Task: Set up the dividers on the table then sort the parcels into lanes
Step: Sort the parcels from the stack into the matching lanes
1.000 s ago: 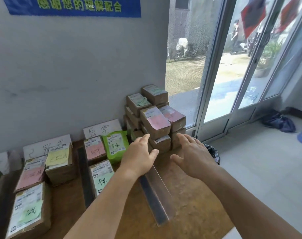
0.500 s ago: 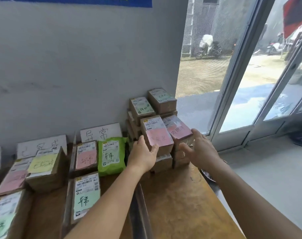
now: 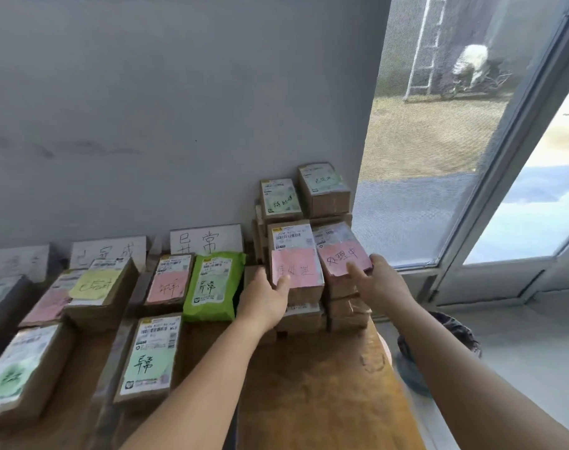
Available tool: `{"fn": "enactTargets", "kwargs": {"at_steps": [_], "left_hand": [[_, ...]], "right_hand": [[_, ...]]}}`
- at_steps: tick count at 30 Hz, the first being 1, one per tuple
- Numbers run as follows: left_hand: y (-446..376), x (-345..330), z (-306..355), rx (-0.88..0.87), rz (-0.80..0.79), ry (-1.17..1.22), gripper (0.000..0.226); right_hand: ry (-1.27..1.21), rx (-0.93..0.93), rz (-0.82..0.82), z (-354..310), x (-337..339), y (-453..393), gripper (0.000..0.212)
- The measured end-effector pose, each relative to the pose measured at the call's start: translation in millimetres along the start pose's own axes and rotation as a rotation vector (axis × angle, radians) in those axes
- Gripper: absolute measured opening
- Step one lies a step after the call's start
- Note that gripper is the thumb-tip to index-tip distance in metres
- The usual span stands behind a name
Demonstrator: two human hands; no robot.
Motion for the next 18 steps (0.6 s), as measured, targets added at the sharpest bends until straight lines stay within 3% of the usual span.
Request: {"fn": "enactTargets", "kwargs": {"at_steps": [13, 18], "left_hand": [[14.9, -1.0, 4.7, -0.029, 0.077, 0.08, 0.039], [25.7, 9.2, 1.7, -0.058, 0.115, 0.164, 0.051]], "right_hand": [[-0.078, 0.057, 0.038, -0.1, -5.2, 9.0, 0.039], [-0.158, 0.1, 0.063, -5.5, 4.1, 24.2, 0.038]]}}
Point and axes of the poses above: each hand's wrist, its own y-axis away from the middle knuckle, its own x-axis out of the back of the hand, z = x × y, the point moved 3 cm from there along -y, towards the middle knuckle
